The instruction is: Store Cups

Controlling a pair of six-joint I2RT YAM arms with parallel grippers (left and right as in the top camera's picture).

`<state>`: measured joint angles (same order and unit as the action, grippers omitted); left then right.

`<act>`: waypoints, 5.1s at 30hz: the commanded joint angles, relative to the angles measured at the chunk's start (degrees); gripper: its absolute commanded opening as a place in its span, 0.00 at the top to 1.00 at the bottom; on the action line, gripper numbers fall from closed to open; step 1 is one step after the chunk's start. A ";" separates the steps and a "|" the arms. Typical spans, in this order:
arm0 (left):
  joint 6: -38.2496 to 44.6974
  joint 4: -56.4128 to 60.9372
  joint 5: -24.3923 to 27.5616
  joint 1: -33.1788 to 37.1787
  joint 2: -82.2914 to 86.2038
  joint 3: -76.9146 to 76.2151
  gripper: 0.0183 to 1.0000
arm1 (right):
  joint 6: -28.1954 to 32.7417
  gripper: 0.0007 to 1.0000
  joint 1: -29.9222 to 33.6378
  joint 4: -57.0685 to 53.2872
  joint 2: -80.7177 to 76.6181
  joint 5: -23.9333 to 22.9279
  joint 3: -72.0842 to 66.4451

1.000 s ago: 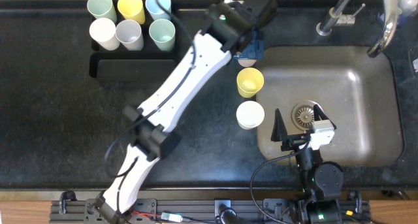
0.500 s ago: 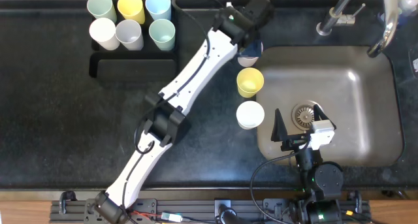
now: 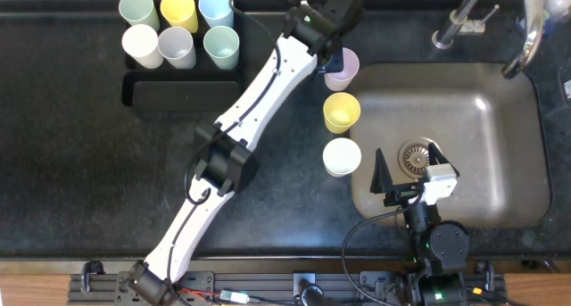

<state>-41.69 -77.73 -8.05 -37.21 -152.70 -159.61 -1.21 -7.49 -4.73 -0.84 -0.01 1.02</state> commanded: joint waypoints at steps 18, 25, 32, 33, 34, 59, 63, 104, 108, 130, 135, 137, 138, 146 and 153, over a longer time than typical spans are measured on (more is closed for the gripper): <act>3.98 -0.17 -9.66 2.71 17.44 2.14 0.98 | 0.37 0.00 0.39 0.26 0.57 0.02 -0.74; -5.40 -0.28 -17.22 14.45 38.36 19.93 0.98 | 0.37 0.00 0.39 0.26 0.57 0.00 -0.74; -14.95 0.94 -18.29 26.97 55.58 43.56 0.98 | 0.37 0.00 0.39 0.26 0.57 0.00 -0.74; -14.40 1.03 -17.99 28.44 57.20 46.38 0.98 | 0.37 0.00 0.39 0.26 0.57 0.02 -0.74; -13.07 1.07 -17.62 29.57 58.38 48.50 0.98 | 0.37 0.00 0.39 0.26 0.57 0.00 -0.74; 17.73 19.50 -3.54 43.91 52.74 71.25 0.98 | 0.37 0.01 0.39 0.26 0.57 0.02 -0.74; 17.90 20.31 -3.56 44.02 50.56 71.25 0.98 | 0.35 0.00 0.39 0.26 0.57 0.02 -0.74; 17.66 23.89 -4.61 44.72 43.21 71.25 0.72 | 0.37 0.00 0.39 0.26 0.57 0.02 -0.74; 17.62 23.87 -4.90 44.72 45.33 71.25 0.56 | 0.35 0.00 0.39 0.26 0.57 0.02 -0.74; 1.97 16.70 -6.82 17.88 62.99 54.71 0.18 | 0.35 0.00 0.39 0.26 0.57 0.00 -0.74; -6.21 6.25 -7.26 4.17 55.63 46.47 0.17 | 0.37 0.00 0.39 0.26 0.57 0.02 -0.74; -9.07 1.62 -7.23 -0.35 51.58 42.99 0.17 | 0.37 0.00 0.39 0.26 0.57 0.00 -0.74; -10.10 -0.15 -7.23 -2.05 49.81 41.64 0.17 | 0.35 0.00 0.39 0.26 0.57 0.00 -0.74; -12.79 -3.87 -3.65 -9.79 38.38 38.80 0.21 | 0.37 0.00 0.39 0.26 0.57 0.02 -0.74; -12.22 -1.44 -2.86 -10.43 31.63 38.80 0.22 | 0.37 0.00 0.39 0.26 0.57 0.00 -0.74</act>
<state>-52.84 -79.88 -11.51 -47.53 -119.24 -119.22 -1.21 -7.49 -4.73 -0.84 -0.03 1.02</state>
